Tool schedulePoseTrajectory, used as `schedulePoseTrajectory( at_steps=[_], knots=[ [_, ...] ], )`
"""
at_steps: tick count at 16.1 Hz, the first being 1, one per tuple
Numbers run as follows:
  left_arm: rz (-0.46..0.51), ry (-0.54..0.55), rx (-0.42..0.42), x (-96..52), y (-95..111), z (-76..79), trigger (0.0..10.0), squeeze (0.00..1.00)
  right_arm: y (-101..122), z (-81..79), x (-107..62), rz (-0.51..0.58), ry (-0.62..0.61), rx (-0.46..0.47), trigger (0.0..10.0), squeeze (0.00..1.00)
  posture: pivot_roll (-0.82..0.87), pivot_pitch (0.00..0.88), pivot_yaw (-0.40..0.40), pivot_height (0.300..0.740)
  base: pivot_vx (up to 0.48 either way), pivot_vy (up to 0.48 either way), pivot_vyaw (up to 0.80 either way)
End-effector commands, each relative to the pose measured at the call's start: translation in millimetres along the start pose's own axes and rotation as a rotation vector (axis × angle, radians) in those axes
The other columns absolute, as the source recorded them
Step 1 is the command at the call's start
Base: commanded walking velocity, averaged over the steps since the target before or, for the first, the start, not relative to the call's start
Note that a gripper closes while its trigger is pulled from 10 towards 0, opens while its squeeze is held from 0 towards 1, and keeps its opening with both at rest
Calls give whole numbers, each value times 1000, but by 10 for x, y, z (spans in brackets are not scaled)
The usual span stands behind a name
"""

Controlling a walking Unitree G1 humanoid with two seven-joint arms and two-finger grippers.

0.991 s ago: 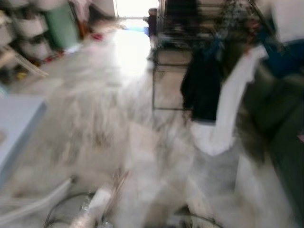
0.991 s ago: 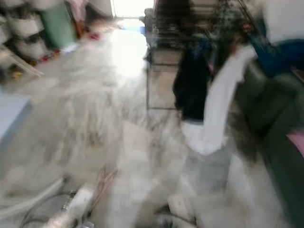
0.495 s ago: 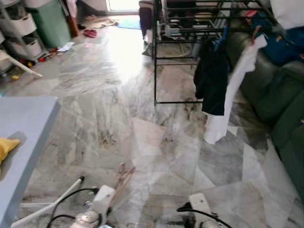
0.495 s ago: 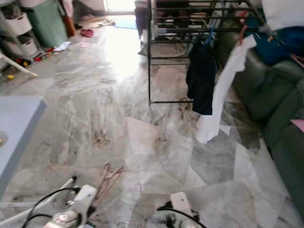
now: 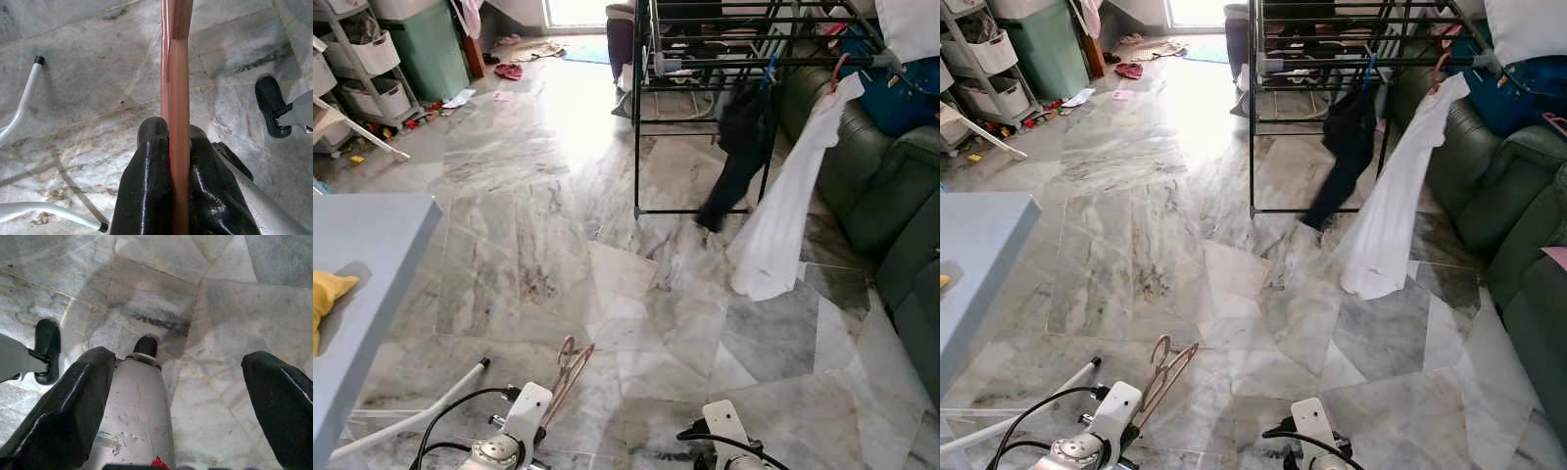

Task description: Hang hanger

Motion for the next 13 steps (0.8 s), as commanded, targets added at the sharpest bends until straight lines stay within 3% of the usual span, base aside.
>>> schedulePoseTrajectory(
  at_steps=[1,6,7,8,10,12,13],
  knots=[
    [-5,-6,25,-11,-24,-31,10000,0,-12,-24,-1,-7,2,-3,10000,0,-74,89,40,740,0,0,0],
    [35,-17,33,-16,2,-22,10000,0,-9,-31,-3,3,3,-29,10000,0,-83,97,41,740,0,0,0],
    [71,-30,82,-19,46,-14,10000,0,70,-26,1,47,11,-109,10000,0,-83,104,40,740,0,0,0],
    [105,-45,71,-24,76,0,10000,0,144,-37,3,81,30,-125,10000,0,-81,115,41,740,0,0,0],
    [175,-76,217,-36,182,17,10000,0,506,49,0,216,61,-213,10000,0,-84,135,44,740,0,0,0],
    [213,-84,281,-48,228,21,10000,0,740,125,-25,299,87,-295,10000,0,-89,144,44,740,0,0,0],
    [237,-77,321,-57,256,12,10000,0,808,237,-63,354,102,-376,10000,0,-95,152,47,740,0,0,0]
  ],
)
Point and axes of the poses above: a point about 5 cm out from each wrist's last joint towards the gripper, its own x axis pointing out of the wrist towards the gripper, its own y axis along the axis of the wrist's last joint, z = x × y, the point moved 2 cm from there along x, pointing out of the wrist towards the gripper, and after that the axes turned 10 degrees about x, right-handed, at the moved point
